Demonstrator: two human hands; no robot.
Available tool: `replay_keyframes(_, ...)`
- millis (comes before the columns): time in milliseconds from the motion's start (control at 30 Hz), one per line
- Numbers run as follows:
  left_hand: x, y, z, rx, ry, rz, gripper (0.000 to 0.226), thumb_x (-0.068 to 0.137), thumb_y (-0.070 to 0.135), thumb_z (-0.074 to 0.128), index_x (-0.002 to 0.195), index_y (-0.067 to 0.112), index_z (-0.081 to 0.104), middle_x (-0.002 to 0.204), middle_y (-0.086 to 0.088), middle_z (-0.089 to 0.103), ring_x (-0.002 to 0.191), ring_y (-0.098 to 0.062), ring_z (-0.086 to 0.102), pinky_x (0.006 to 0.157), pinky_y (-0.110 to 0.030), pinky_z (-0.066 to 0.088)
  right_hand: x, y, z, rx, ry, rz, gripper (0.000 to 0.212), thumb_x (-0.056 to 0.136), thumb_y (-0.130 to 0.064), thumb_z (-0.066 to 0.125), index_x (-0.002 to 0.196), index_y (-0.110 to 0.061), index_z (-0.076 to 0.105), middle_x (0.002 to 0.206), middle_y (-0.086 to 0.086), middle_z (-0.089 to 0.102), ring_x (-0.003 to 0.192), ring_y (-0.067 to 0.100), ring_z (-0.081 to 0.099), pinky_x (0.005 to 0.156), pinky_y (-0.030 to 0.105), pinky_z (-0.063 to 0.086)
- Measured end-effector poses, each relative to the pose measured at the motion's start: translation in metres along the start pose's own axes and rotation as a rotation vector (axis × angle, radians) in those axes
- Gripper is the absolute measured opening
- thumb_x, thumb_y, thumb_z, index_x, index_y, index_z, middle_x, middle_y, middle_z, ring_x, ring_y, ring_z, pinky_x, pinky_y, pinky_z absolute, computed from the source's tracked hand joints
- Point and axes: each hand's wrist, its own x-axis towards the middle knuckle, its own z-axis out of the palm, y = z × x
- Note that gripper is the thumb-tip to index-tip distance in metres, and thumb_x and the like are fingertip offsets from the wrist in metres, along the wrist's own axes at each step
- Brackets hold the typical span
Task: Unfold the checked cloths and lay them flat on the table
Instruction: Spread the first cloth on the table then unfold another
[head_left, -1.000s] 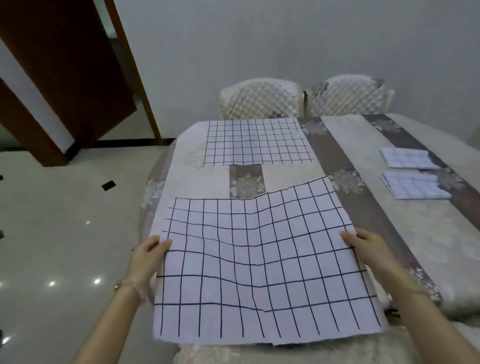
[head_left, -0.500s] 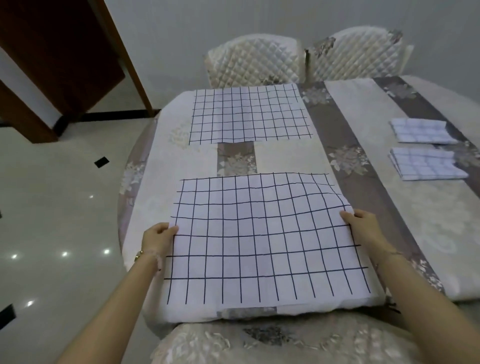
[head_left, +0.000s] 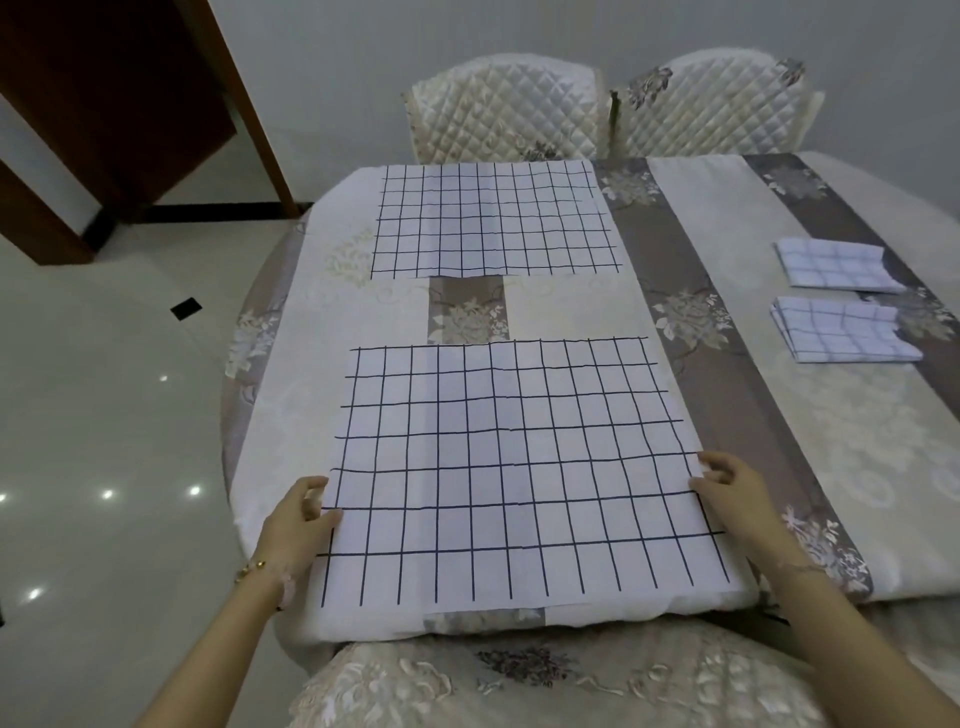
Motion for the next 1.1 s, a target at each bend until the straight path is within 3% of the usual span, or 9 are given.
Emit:
replay_keyframes(167, 0.005, 0.008, 0.008, -0.012, 0.147, -0.003, 0.034, 0.088, 0.010, 0.060, 0.122, 0.011, 0.053, 0.094, -0.011, 0.057, 0.090, -0.024, 0.052, 0.080, -0.032, 0.039, 0.016, 0.000, 0.006, 0.014, 0.061, -0.011, 0.039, 0.086, -0.001, 0.060, 0.125, 0.002, 0.053, 0.094, 0.013, 0.055, 0.084, 0.027, 0.053, 0.076, 0.031, 0.045)
replay_keyframes(267, 0.002, 0.012, 0.012, 0.265, 0.261, 0.077, 0.039, 0.087, 0.013, 0.059, 0.125, 0.012, 0.051, 0.106, -0.011, 0.060, 0.098, -0.032, 0.054, 0.081, -0.040, 0.044, 0.018, 0.000, 0.010, -0.077, 0.098, -0.037, 0.039, 0.085, -0.001, 0.059, 0.124, 0.003, 0.052, 0.082, 0.005, 0.055, 0.083, 0.027, 0.053, 0.075, 0.032, 0.043)
replay_keyframes(400, -0.002, 0.018, 0.037, 0.655, 0.310, 0.535, 0.028, 0.077, 0.002, 0.058, 0.103, 0.004, 0.066, 0.104, -0.019, 0.066, 0.092, -0.043, 0.061, 0.071, -0.046, 0.052, 0.005, -0.012, 0.028, -0.529, 0.307, -0.341, 0.036, 0.081, 0.000, 0.053, 0.117, -0.002, 0.060, 0.110, 0.020, 0.063, 0.102, 0.039, 0.056, 0.089, 0.043, 0.045)
replay_keyframes(500, -0.011, 0.020, 0.073, 0.786, 0.064, 0.800, 0.035, 0.080, 0.024, 0.043, 0.100, 0.015, 0.070, 0.103, -0.004, 0.071, 0.093, -0.028, 0.068, 0.077, -0.038, 0.057, -0.020, -0.035, 0.062, -0.546, 0.061, -0.539, 0.039, 0.086, -0.001, 0.045, 0.121, -0.007, 0.061, 0.122, 0.011, 0.061, 0.114, 0.029, 0.053, 0.095, 0.033, 0.041)
replay_keyframes(600, -0.013, 0.015, 0.094, 0.983, -0.083, 0.777, 0.044, 0.088, 0.043, 0.034, 0.116, 0.028, 0.066, 0.121, 0.006, 0.067, 0.109, -0.017, 0.065, 0.092, -0.033, 0.052, -0.026, -0.035, 0.093, -0.683, -0.168, -0.745, 0.042, 0.092, -0.017, 0.038, 0.129, -0.013, 0.056, 0.136, 0.003, 0.055, 0.128, 0.021, 0.046, 0.107, 0.025, 0.030)
replay_keyframes(700, -0.011, 0.009, 0.090, 1.046, -0.147, 0.728, 0.057, 0.098, 0.046, 0.012, 0.123, 0.031, 0.060, 0.128, 0.008, 0.063, 0.115, -0.014, 0.062, 0.102, -0.031, 0.031, -0.010, -0.034, 0.100, -0.749, -0.201, -0.701, 0.042, 0.098, -0.023, 0.038, 0.138, -0.015, 0.046, 0.148, -0.001, 0.041, 0.139, 0.016, 0.034, 0.115, 0.029, 0.021)
replay_keyframes(767, -0.011, 0.009, 0.088, 1.070, -0.140, 0.734, 0.051, 0.098, 0.046, 0.018, 0.125, 0.031, 0.058, 0.130, 0.009, 0.061, 0.116, -0.014, 0.061, 0.102, -0.032, 0.026, 0.004, -0.036, 0.096, -0.769, -0.189, -0.655, 0.044, 0.099, -0.023, 0.037, 0.143, -0.014, 0.038, 0.153, 0.000, 0.033, 0.142, 0.017, 0.027, 0.117, 0.037, 0.022)
replay_keyframes(900, -0.008, 0.011, 0.090, 1.060, -0.100, 0.796, 0.047, 0.083, 0.048, 0.038, 0.121, 0.032, 0.062, 0.127, 0.009, 0.063, 0.112, -0.013, 0.063, 0.100, -0.031, 0.039, 0.019, -0.040, 0.085, -0.830, -0.169, -0.578, 0.048, 0.101, -0.025, 0.032, 0.147, -0.011, 0.027, 0.157, 0.003, 0.023, 0.145, 0.021, 0.019, 0.116, 0.035, 0.021)
replay_keyframes(1100, 0.007, 0.030, 0.079, 1.049, -0.089, 0.784, 0.049, 0.074, 0.054, 0.040, 0.107, 0.031, 0.068, 0.114, 0.007, 0.069, 0.093, -0.016, 0.070, 0.067, -0.031, 0.057, -0.015, -0.021, 0.076, -0.820, -0.153, -0.541, 0.049, 0.100, -0.026, 0.033, 0.147, -0.014, 0.028, 0.156, 0.001, 0.024, 0.145, 0.018, 0.018, 0.117, 0.031, 0.016)
